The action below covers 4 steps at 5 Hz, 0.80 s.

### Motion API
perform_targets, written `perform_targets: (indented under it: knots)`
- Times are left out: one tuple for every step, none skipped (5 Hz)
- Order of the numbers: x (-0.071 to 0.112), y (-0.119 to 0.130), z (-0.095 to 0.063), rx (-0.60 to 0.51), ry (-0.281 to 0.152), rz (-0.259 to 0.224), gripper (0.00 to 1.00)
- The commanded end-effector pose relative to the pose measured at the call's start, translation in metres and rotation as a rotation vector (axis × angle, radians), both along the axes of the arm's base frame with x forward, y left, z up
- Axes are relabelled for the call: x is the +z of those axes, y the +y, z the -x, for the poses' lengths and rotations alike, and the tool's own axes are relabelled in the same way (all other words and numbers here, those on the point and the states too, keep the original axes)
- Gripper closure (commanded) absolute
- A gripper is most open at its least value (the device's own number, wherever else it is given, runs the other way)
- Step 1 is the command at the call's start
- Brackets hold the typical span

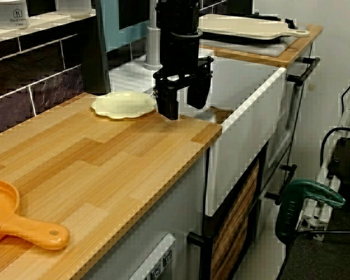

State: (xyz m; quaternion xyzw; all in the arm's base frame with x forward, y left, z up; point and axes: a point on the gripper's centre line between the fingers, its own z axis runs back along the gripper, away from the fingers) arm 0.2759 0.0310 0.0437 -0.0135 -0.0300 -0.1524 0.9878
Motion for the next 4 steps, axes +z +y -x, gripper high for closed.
perform_targets:
  knots:
    - [0.030,0.035,-0.025,0.124,-0.027,0.031,0.00]
    - [0.033,0.056,-0.037,0.181,-0.020,0.047,0.00]
    - [0.044,0.083,-0.045,0.260,-0.058,0.065,0.00]
    - [0.053,0.089,-0.052,0.301,-0.040,0.089,0.00]
